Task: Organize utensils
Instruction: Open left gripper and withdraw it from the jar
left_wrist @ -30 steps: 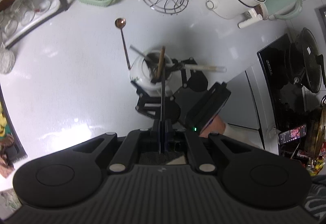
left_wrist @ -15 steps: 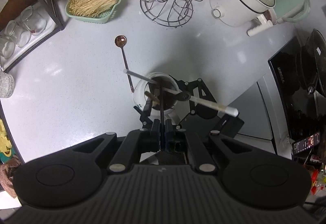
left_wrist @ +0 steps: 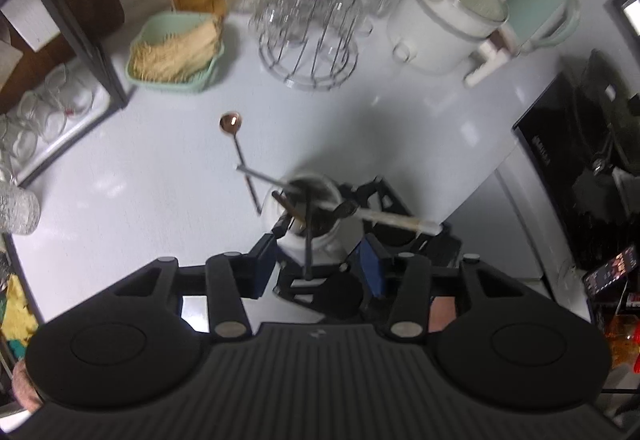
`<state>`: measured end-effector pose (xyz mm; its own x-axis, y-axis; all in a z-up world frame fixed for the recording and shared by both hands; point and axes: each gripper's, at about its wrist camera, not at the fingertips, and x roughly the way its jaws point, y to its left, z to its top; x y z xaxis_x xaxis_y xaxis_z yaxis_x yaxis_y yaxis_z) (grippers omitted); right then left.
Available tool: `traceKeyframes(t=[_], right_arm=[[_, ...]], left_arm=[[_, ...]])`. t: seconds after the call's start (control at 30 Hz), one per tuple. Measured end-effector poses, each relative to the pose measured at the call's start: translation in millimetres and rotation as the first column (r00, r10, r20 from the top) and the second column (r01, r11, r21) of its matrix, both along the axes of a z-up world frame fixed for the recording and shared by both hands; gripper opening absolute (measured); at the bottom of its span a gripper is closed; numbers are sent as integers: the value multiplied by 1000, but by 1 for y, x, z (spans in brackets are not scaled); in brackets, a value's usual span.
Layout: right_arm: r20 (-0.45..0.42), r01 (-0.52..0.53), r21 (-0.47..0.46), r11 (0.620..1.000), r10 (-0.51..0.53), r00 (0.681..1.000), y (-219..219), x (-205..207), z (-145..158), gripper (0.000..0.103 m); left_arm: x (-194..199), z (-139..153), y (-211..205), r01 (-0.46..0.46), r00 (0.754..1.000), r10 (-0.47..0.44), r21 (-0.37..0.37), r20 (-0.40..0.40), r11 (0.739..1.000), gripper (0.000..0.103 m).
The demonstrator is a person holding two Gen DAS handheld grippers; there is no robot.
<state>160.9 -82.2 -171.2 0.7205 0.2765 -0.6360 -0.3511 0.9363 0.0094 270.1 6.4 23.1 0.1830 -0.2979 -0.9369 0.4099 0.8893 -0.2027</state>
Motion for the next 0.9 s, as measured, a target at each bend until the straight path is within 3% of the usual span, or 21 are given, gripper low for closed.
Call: traceKeyframes(t=[0.23, 0.4, 0.6, 0.7, 0.9], right_arm=[[-7, 28, 0, 1000, -28, 1000, 2, 1, 0, 91], [-15, 43, -3, 999, -43, 999, 3, 2, 1, 91], [-26, 64, -11, 998, -64, 998, 4, 4, 1, 91], [-32, 90, -13, 996, -91, 995, 1, 6, 2, 91], [-35, 165, -16, 986, -166, 986, -8, 10, 2, 91]], left_arm=[[-29, 13, 19, -55, 988, 68, -100, 136, 993, 57], [-48, 18, 37, -94, 971, 123, -147, 206, 985, 69], [-65, 19, 65, -132, 936, 179, -168, 302, 977, 88], [-73, 17, 82, -182, 907, 232, -169, 352, 969, 95], [-81, 0, 106, -239, 863, 276, -138, 423, 961, 101]])
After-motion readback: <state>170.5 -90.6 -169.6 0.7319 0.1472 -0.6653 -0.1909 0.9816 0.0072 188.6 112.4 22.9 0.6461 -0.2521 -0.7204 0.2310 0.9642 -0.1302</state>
